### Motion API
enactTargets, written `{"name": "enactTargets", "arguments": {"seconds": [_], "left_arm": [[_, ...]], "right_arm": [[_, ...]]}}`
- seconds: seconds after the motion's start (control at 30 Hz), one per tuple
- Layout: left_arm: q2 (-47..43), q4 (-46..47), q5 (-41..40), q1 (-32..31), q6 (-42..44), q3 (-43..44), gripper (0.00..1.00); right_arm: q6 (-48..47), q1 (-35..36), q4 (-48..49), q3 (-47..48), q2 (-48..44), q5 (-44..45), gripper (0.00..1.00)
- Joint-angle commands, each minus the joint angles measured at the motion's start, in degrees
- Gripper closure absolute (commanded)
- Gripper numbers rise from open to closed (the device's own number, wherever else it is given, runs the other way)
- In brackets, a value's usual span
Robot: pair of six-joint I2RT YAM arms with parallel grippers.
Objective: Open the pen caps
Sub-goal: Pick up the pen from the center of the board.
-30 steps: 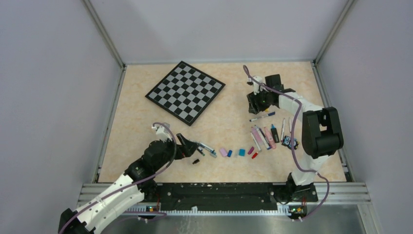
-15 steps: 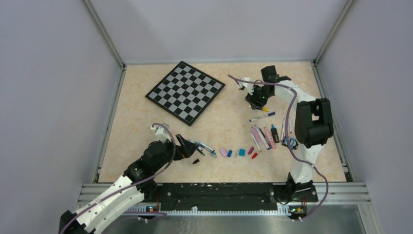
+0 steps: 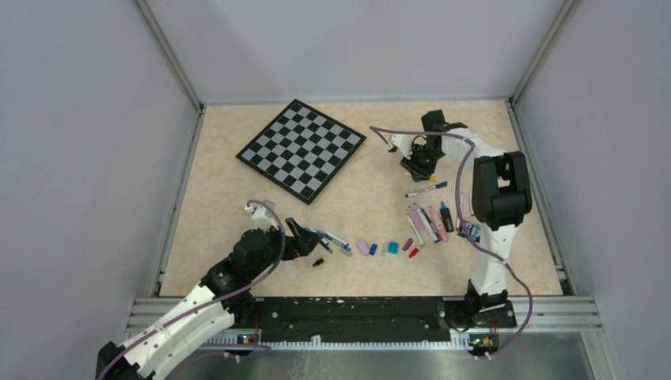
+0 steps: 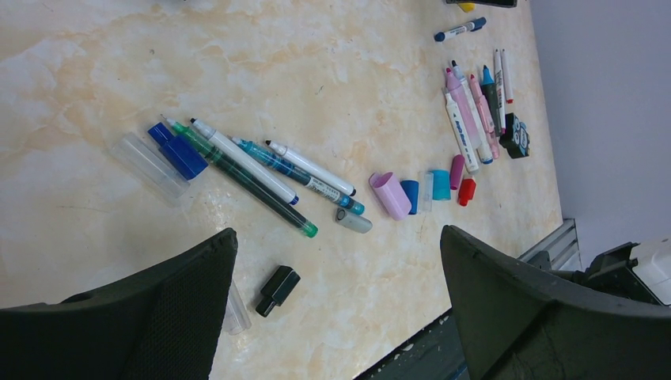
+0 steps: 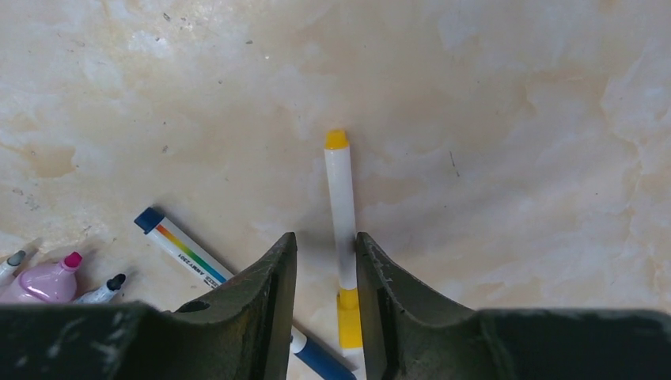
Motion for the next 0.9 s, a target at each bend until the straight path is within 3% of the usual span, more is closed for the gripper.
{"name": "enactTargets", "arguments": {"seconds": [0.0, 0.37, 0.67, 0.87], "left_arm": [[0.33, 1.39, -0.84, 0.19, 0.19, 0.61, 0.01], [1.54, 5.40, 1.51, 0.13, -0.98, -0.25, 0.01], [2.91, 22.42, 9.87, 0.15, -4.37, -5.85, 0.01], [6.77, 32.27, 15.52, 0.17, -3.33, -7.12, 0.01]], "right_arm": [[-1.68, -0.47, -0.21, 1.97, 1.48, 1.04, 0.69], [-1.26, -0.64, 6.72, -4.00, -0.04, 1.05, 0.86], [3.21, -0.59, 21.45, -10.78, -9.51, -2.75, 1.00], [8.58, -0.73, 26.16, -13.39, -16.51, -6.84, 1.00]]}}
